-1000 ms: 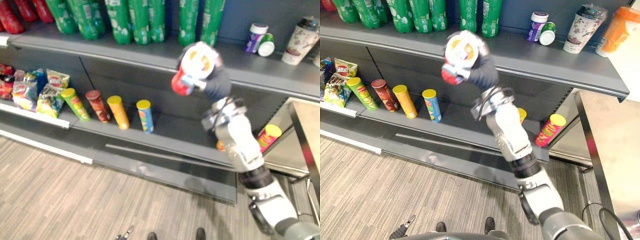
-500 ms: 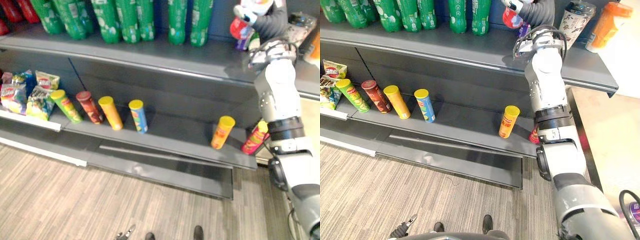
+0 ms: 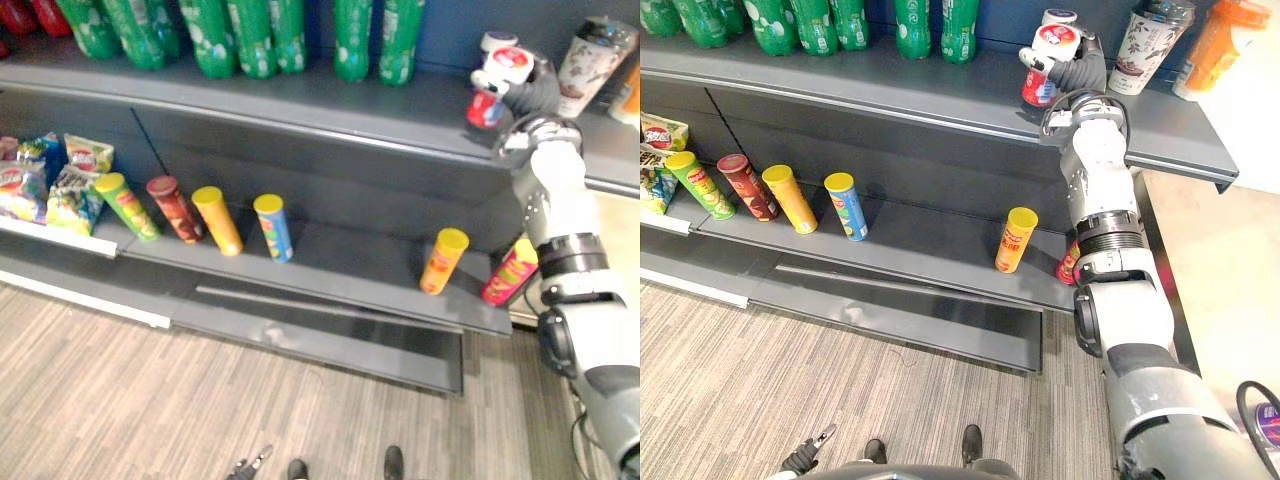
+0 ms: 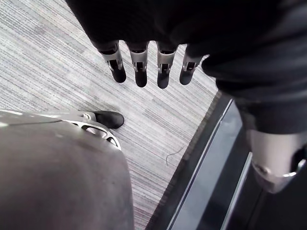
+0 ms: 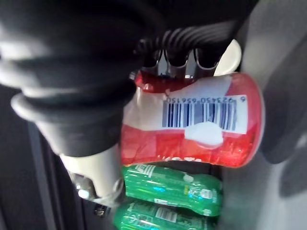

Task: Put the gum and the chips on the shelf.

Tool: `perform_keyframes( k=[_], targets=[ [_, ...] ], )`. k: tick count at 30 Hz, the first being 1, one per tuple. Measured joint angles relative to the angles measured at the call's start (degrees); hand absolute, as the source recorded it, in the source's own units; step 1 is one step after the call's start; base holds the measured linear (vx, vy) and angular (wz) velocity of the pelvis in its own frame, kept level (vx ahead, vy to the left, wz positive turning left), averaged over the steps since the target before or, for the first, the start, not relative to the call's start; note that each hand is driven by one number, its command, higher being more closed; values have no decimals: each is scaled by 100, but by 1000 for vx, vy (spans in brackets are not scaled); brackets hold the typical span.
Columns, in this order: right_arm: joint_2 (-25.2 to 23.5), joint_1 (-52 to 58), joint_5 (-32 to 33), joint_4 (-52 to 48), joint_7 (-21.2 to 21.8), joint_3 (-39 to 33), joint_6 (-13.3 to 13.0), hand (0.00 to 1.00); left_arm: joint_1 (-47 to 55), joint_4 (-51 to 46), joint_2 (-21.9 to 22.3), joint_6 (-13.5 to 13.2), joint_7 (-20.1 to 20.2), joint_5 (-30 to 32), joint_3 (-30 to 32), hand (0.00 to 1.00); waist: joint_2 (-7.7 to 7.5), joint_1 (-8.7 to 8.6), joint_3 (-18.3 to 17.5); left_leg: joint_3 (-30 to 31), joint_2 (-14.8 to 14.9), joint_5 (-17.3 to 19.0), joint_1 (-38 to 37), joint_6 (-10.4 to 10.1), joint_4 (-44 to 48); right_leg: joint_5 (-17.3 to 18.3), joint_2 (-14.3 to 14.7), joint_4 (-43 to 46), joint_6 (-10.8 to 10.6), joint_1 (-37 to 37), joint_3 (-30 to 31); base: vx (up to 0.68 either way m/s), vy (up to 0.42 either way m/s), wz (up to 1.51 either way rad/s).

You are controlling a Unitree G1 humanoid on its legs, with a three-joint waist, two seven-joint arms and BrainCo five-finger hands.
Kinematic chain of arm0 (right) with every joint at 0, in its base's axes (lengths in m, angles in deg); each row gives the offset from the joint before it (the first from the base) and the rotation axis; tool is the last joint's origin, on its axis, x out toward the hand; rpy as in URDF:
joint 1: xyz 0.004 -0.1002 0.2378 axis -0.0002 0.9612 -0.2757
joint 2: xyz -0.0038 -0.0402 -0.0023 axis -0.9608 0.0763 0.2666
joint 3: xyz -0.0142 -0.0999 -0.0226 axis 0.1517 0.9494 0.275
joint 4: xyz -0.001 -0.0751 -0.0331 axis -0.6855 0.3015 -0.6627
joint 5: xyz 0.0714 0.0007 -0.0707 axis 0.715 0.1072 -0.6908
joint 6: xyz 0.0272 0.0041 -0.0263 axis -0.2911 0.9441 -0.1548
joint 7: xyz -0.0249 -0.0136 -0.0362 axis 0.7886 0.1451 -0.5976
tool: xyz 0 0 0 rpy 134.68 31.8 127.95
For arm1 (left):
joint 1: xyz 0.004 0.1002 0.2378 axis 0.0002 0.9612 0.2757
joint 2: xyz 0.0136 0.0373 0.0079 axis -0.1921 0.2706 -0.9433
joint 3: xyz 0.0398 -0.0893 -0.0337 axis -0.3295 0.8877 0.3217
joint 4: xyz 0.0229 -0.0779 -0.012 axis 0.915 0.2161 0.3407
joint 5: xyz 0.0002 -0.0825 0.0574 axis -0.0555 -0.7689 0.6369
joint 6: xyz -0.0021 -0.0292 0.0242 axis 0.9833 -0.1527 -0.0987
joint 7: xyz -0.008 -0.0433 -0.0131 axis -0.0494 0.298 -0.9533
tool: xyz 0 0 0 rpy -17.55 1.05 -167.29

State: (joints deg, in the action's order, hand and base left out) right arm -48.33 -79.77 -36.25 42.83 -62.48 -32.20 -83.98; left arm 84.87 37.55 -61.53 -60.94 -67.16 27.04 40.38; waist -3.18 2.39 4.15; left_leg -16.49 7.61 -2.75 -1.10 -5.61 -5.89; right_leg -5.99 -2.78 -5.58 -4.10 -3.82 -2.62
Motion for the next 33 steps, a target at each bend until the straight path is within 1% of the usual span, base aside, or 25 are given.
perform_keyframes(
  k=[3, 5, 9, 16, 17, 24, 33],
  targets=[
    [-1, -75, -7, 81, 11, -30, 4, 100, -21, -11, -1, -4, -1, 0, -2, 0, -2, -3, 56, -3, 4, 4, -1, -5, 1, -8, 7, -16, 3, 7, 5, 11, -1, -1],
    [-49, -219, -32, 248, 3, -86, 36, 100, -17, -48, -4, -4, -2, 0, -1, 0, -6, -40, 81, -10, 7, 4, -8, -5, 1, -16, 11, -16, -5, 8, 17, 0, 0, 0],
    [-57, -278, -171, 414, 4, -284, 35, 100, -25, -126, 5, -35, -3, -1, -48, 0, -5, -28, 92, -14, 7, 4, -8, -5, 0, -18, 10, -16, -11, 7, 22, 0, 0, 0],
    [-65, -311, -208, 419, 27, -349, 33, 100, -46, -130, 2, -35, -2, -2, -48, 0, -16, -31, 140, -32, 9, 4, -19, -5, 0, -6, 13, -16, -27, 10, 34, 0, 0, 0],
    [-67, -311, -208, 419, 32, -350, 33, 0, -52, -130, 2, -35, -2, -2, -47, 0, -24, -39, 144, -34, 7, 4, -21, -5, 0, -9, 12, -16, -23, 10, 37, 0, 0, 0],
    [-69, -307, -210, 428, 44, -355, 34, 0, -69, -162, 0, -35, -2, -2, -46, 0, -45, -49, 214, -65, 6, 4, -33, -5, 0, -7, 15, -14, -32, 3, 77, 0, 0, -2],
    [-77, -245, -183, 373, 43, -352, 23, 0, -83, -163, 1, -34, -3, -2, -42, 0, -54, -58, 218, -87, 12, 6, -54, -7, 0, -21, 27, -14, -16, 8, 103, 0, 0, 0]
  ],
)
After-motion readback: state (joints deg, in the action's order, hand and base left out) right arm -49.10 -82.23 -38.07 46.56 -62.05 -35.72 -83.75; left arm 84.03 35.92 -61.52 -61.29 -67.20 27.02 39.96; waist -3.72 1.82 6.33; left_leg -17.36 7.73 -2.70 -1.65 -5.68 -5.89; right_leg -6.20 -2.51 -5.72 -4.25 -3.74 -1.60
